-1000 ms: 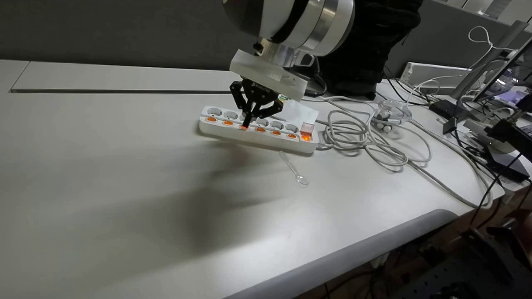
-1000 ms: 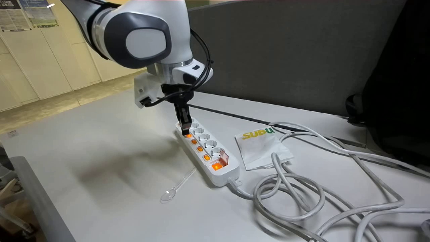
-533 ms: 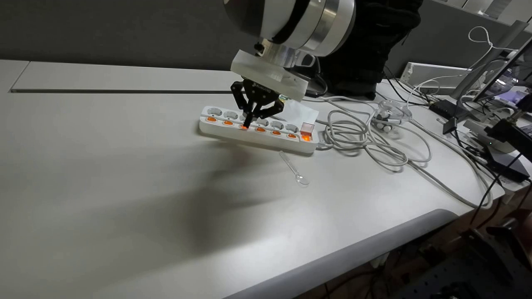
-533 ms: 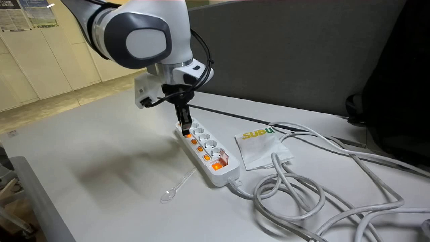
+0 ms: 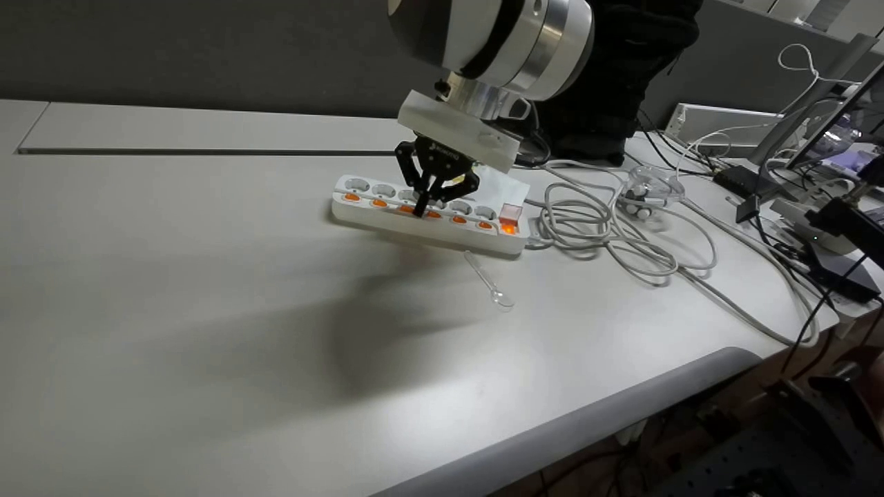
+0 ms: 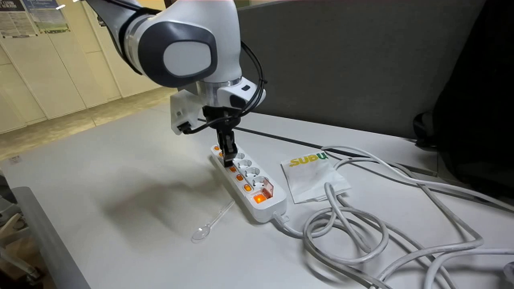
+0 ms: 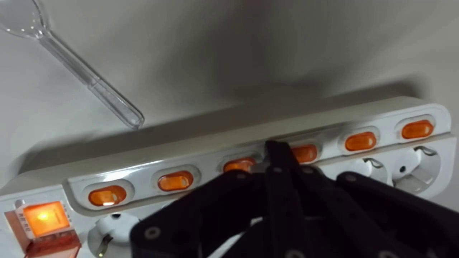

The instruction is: Turn off the third switch from the left on the adapter

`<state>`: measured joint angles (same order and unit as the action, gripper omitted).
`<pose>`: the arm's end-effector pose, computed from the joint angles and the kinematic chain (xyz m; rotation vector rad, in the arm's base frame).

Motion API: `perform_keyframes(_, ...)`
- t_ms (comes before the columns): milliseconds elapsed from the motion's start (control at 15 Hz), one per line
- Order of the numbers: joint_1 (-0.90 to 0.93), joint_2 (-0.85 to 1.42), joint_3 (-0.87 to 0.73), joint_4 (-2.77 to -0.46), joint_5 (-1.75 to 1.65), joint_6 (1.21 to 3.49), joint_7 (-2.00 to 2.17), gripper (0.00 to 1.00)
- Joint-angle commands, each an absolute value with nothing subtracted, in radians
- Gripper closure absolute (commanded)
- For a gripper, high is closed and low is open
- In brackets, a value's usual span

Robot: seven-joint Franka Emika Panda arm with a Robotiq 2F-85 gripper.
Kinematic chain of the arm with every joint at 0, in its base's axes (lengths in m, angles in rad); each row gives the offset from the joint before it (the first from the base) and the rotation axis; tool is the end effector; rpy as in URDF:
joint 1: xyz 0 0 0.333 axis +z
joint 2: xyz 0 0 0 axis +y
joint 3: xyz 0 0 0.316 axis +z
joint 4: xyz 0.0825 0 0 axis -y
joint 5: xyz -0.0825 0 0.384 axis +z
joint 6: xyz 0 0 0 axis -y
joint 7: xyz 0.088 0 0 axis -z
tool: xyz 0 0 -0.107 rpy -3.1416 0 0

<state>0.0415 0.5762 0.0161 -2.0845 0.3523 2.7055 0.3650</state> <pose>0.5826 0.0218 0.1467 -2.8275 0.9165 -0.0115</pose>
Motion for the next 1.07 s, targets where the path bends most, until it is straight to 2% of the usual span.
perform_keyframes(0,0.010,0.644,0.033,-1.998,0.357,2.649,0.335,1.00)
perform_keyframes(1000,0.092,0.583,0.009,-2.021,0.316,2.656,0.377,1.00)
